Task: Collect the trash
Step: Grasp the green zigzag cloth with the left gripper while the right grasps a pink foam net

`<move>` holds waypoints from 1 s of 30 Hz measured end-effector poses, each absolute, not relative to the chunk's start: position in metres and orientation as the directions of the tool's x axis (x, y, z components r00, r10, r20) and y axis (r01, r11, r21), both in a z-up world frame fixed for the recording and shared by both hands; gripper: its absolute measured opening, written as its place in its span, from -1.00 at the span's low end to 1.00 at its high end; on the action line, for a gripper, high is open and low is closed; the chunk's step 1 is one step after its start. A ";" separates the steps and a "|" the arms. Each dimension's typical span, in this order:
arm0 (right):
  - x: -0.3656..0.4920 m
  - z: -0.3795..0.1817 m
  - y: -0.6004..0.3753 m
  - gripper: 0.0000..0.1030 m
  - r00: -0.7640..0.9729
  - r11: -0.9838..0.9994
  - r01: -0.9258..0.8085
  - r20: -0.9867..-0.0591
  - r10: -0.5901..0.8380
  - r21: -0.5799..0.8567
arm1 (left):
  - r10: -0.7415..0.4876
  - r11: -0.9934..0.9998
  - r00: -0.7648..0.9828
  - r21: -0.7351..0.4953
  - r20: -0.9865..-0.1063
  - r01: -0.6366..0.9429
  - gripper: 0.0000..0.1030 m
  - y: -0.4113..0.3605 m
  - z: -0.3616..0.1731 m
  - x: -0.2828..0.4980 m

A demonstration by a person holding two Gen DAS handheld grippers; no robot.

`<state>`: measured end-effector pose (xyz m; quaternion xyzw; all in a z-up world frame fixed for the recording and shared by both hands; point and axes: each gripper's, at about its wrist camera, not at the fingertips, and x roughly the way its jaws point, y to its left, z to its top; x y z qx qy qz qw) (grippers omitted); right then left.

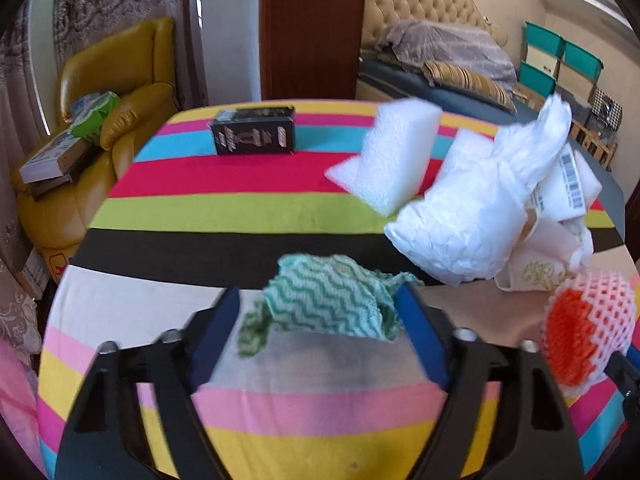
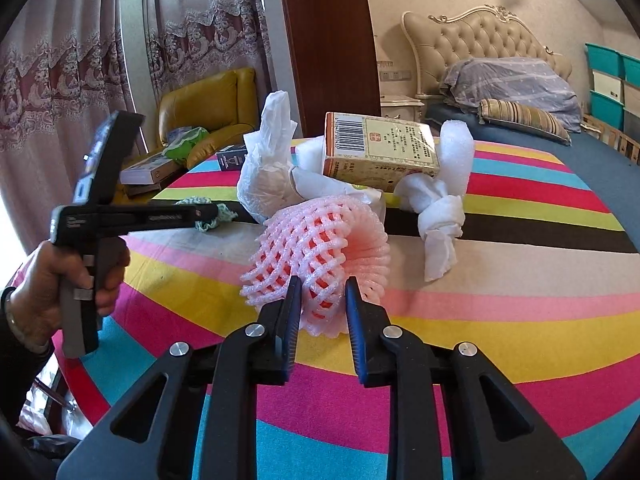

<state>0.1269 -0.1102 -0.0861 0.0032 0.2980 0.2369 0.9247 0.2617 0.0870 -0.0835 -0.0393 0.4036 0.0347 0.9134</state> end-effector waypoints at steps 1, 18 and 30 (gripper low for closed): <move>0.126 -0.086 -0.111 -0.57 0.711 0.887 -0.436 -0.547 0.442 0.149 | 0.005 0.996 0.658 -0.056 -0.753 -0.071 -0.10 0.085 -0.086 0.263; 0.118 -0.083 -0.111 -0.61 0.736 0.891 -0.436 -0.519 0.435 0.128 | -0.046 0.995 0.782 -0.101 -0.622 -0.022 -0.34 0.069 -0.068 0.181; 0.103 -0.074 -0.096 -0.61 0.764 0.881 -0.471 -0.481 0.431 0.040 | -0.010 0.998 0.825 -0.055 -0.565 -0.026 -0.34 0.061 -0.067 0.128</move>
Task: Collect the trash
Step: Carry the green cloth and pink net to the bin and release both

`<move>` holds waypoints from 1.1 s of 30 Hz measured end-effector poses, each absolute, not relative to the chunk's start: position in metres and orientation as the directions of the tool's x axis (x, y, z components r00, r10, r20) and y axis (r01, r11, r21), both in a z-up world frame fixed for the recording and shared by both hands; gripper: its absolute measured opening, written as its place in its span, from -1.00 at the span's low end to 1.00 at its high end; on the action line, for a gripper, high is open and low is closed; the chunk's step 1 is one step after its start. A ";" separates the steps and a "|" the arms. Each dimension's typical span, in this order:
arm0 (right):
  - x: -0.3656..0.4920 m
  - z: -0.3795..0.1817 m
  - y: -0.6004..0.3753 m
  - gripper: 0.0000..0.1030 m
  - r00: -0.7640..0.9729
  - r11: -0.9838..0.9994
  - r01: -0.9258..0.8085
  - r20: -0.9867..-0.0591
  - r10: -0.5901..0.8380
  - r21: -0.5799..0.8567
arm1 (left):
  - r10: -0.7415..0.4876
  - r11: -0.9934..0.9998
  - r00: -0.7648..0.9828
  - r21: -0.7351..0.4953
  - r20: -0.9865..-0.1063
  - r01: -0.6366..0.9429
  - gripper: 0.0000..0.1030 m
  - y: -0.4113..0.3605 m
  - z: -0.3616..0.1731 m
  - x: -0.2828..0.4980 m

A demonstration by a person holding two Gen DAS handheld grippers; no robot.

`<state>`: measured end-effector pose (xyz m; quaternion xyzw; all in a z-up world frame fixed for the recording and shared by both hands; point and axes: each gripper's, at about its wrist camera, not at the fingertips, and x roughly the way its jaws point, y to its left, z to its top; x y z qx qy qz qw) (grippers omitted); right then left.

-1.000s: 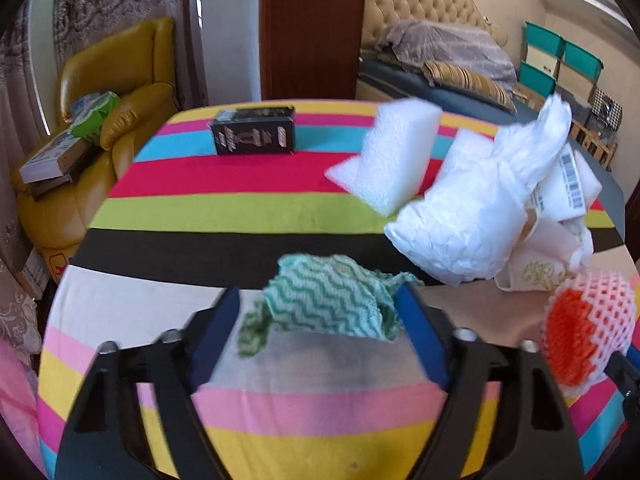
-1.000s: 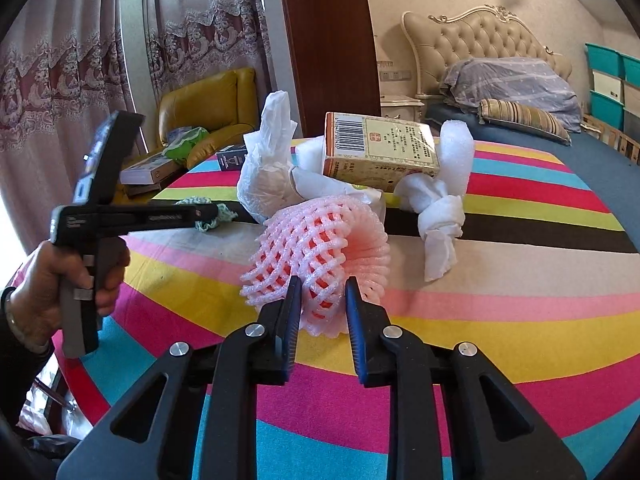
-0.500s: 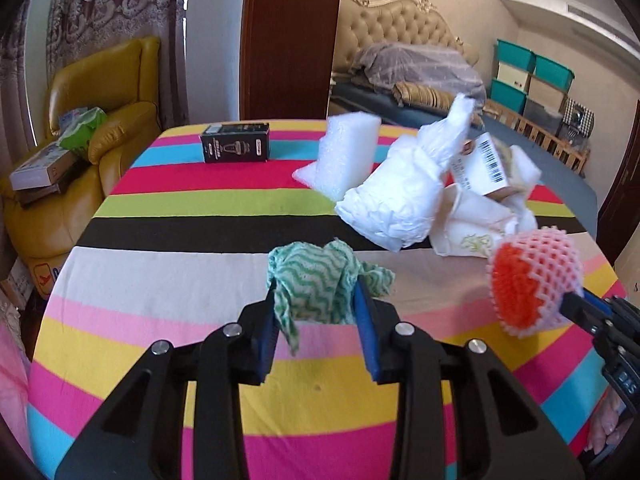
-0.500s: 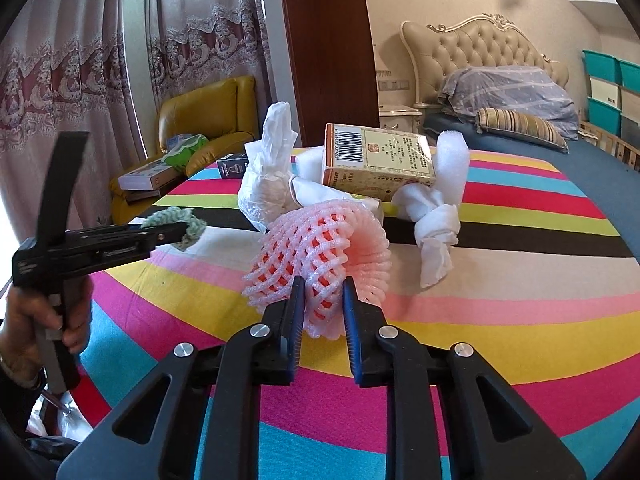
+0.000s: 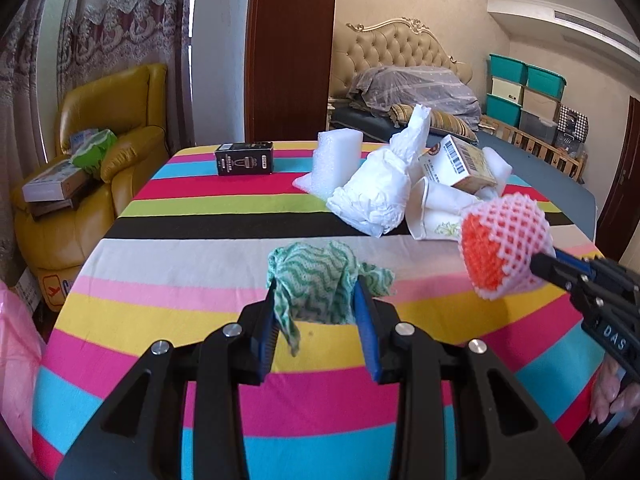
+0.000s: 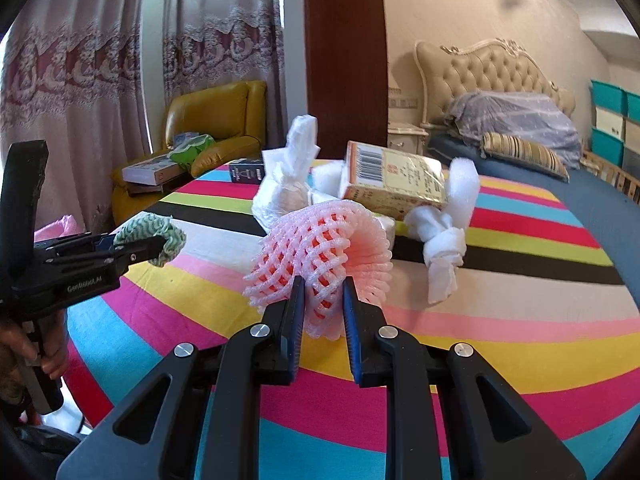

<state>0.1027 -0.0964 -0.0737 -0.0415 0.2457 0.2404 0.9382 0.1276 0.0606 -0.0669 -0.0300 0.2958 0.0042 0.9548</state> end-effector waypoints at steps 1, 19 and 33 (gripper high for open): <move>0.100 -0.073 -0.093 -0.61 0.765 0.877 -0.480 -0.476 0.433 0.027 | -0.008 0.998 0.830 -0.052 -0.557 -0.026 -0.34 0.061 -0.067 0.121; 0.068 -0.047 -0.048 -0.61 0.741 0.787 -0.609 -0.421 0.522 -0.097 | 0.021 0.998 0.892 -0.045 -0.451 -0.046 -0.33 0.078 -0.040 0.057; 0.049 -0.023 0.036 -0.61 0.642 0.638 -0.752 -0.404 0.652 -0.165 | 0.116 0.990 0.911 -0.029 -0.396 -0.138 -0.31 0.116 -0.015 -0.003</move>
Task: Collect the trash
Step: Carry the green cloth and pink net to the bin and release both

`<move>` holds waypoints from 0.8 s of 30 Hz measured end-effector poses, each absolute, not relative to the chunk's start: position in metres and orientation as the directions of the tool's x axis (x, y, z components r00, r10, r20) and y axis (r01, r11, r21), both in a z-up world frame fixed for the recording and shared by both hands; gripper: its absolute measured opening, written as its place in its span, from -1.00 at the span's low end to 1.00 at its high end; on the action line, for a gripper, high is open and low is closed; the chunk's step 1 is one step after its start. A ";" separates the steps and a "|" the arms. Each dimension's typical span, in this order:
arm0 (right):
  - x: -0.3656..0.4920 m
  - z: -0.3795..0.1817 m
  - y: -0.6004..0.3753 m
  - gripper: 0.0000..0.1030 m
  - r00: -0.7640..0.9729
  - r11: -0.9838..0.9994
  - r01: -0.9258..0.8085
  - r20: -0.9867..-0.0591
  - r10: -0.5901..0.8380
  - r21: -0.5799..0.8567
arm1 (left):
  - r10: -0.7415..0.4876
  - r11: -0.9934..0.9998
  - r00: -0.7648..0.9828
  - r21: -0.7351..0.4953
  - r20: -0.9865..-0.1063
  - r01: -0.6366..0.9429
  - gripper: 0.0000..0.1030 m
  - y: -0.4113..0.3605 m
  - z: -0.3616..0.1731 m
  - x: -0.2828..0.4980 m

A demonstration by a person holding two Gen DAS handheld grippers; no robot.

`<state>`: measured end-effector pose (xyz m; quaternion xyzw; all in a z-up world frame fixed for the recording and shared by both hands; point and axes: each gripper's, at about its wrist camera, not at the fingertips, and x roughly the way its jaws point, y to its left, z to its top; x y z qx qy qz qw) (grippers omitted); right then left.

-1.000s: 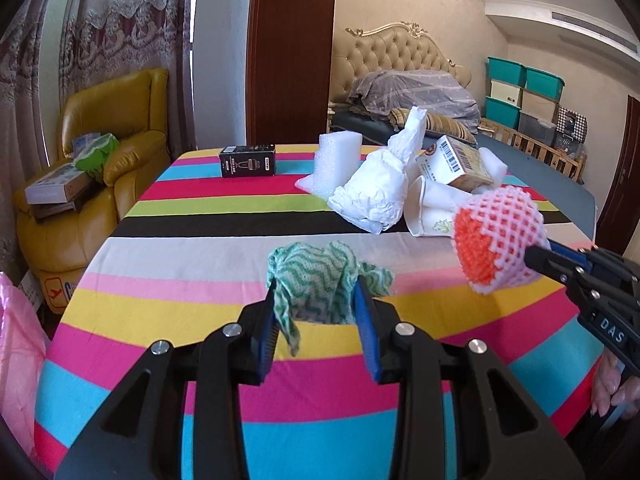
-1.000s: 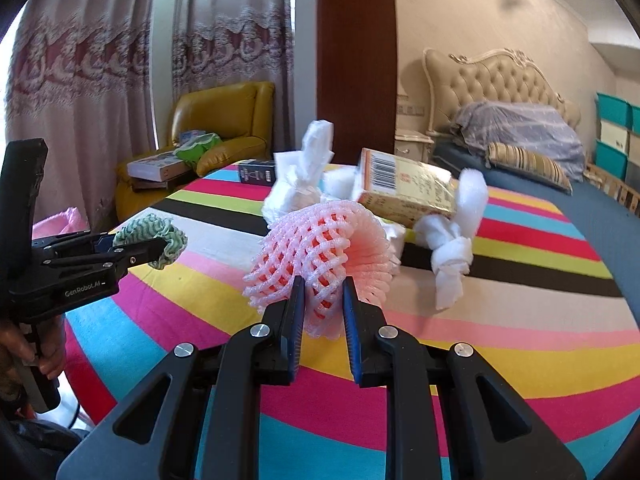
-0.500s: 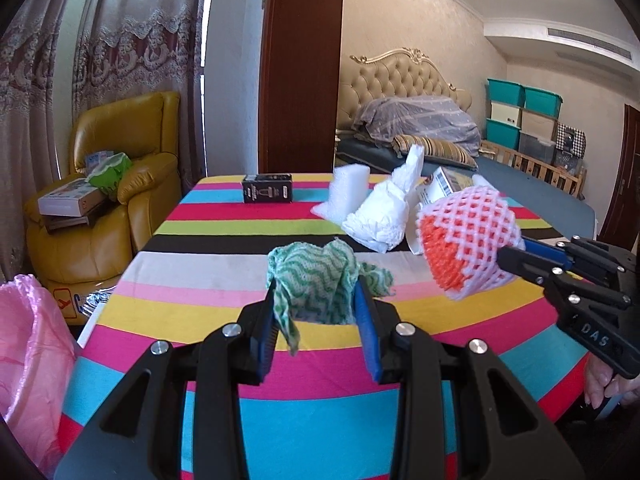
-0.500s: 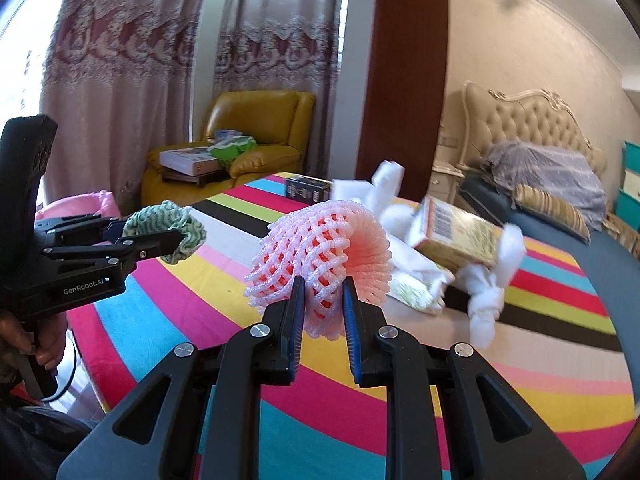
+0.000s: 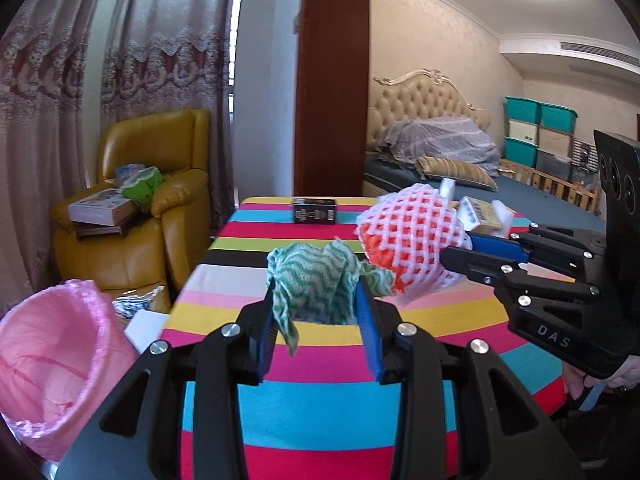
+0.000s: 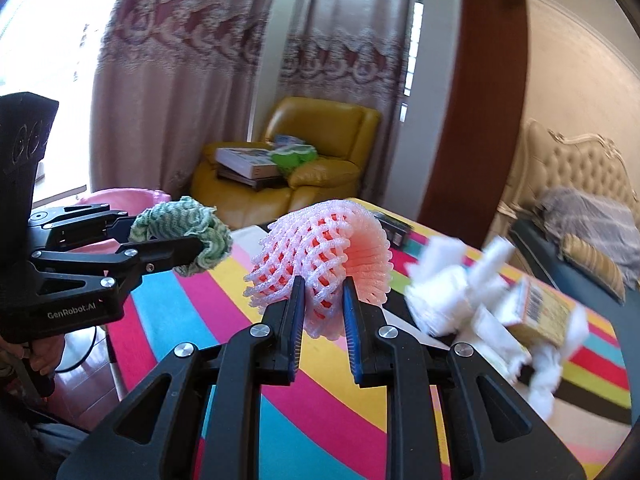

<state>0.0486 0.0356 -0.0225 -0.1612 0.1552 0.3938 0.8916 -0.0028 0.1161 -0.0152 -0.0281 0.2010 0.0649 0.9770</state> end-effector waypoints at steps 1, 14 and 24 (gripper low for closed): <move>0.047 -0.021 0.042 -0.61 0.635 0.627 -0.760 -0.402 0.660 -0.170 | 0.129 0.988 0.911 -0.031 -0.392 -0.153 -0.31 0.122 -0.013 -0.008; 0.008 0.008 0.160 -0.61 0.425 0.378 -0.905 -0.399 0.813 -0.194 | 0.364 0.916 0.851 -0.022 -0.378 -0.402 -0.29 0.223 0.006 -0.088; -0.021 0.010 0.246 -0.61 0.299 0.227 -0.951 -0.427 0.853 -0.212 | 0.501 0.814 0.757 -0.067 -0.419 -0.576 -0.29 0.316 -0.005 -0.145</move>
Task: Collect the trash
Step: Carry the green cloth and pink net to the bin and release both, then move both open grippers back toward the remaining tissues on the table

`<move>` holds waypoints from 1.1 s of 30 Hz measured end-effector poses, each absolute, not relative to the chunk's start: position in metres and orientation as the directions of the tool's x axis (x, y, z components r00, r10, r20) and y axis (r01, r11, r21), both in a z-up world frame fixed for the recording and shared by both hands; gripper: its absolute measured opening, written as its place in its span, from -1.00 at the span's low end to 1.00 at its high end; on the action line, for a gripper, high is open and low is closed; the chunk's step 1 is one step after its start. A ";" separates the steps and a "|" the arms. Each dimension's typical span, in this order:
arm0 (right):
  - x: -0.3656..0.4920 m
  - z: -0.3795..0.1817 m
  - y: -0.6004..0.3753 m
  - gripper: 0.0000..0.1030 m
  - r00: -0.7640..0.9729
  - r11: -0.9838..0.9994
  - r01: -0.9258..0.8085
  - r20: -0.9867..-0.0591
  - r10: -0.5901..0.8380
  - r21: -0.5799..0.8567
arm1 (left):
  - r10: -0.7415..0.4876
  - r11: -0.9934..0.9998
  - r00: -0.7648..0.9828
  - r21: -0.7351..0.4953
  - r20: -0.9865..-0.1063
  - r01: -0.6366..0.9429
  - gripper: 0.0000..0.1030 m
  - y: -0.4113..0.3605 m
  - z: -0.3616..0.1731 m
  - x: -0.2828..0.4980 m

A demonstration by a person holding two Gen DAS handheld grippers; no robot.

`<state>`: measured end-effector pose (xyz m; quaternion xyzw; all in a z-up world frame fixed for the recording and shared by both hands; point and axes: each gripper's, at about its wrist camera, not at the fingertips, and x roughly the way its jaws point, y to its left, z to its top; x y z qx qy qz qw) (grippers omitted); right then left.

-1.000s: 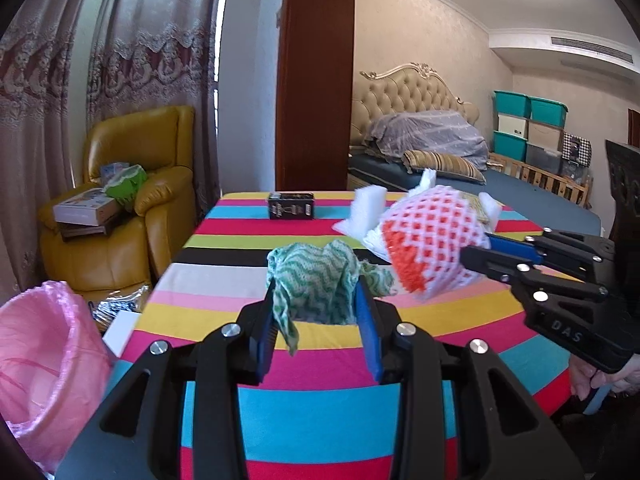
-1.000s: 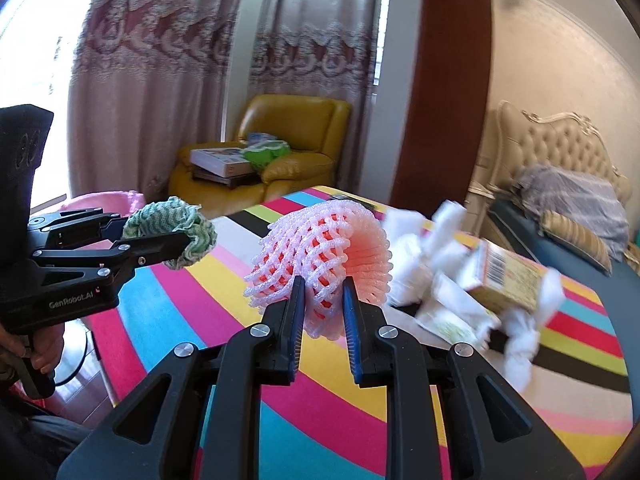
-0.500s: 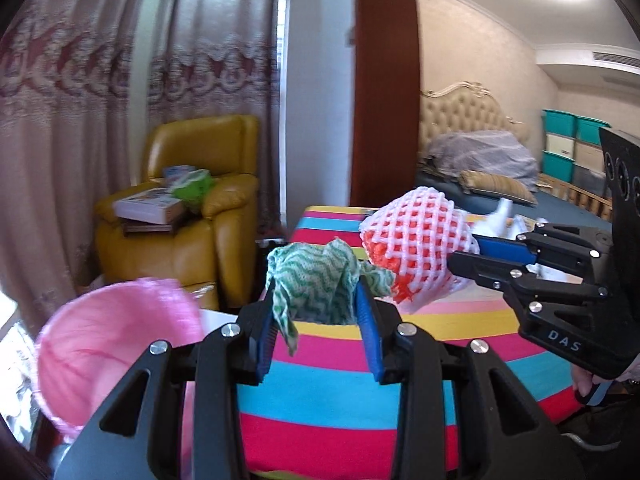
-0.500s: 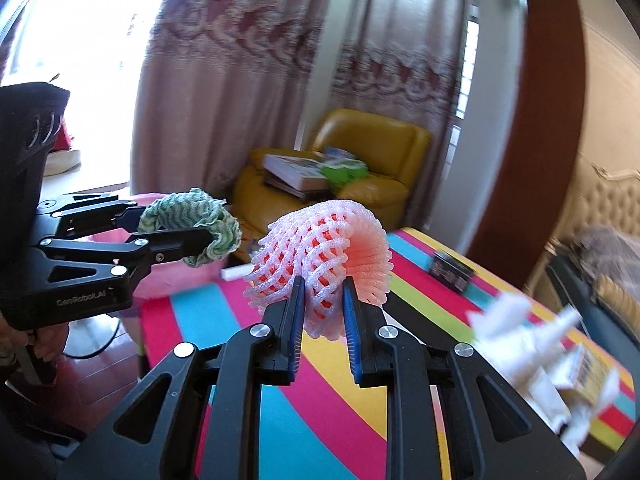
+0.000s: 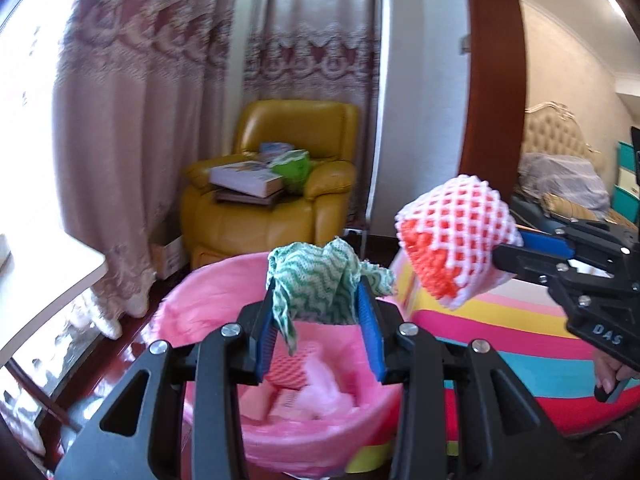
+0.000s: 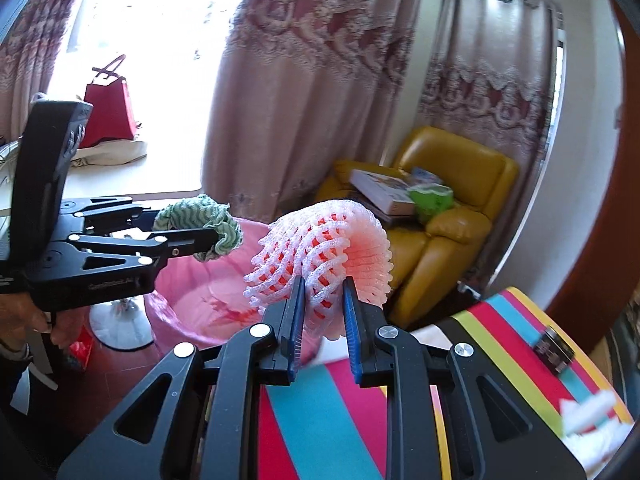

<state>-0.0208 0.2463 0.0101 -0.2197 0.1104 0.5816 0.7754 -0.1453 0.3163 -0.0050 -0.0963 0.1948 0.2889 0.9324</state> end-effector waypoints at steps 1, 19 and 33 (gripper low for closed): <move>-0.022 0.009 0.252 -0.61 0.287 0.214 -0.954 -0.430 0.856 -0.210 | 0.503 0.810 0.754 -0.074 -0.423 -0.582 -0.29 0.323 -0.007 -0.148; -0.030 -0.016 0.307 0.49 0.230 0.131 -0.964 -0.483 0.845 -0.231 | 0.581 0.721 0.675 -0.099 -0.455 -0.686 0.31 0.379 -0.026 -0.152; 0.019 -0.027 0.192 0.60 0.376 0.338 -0.926 -0.487 0.788 -0.169 | 0.555 0.764 0.731 -0.106 -0.396 -0.637 0.91 0.321 -0.015 -0.124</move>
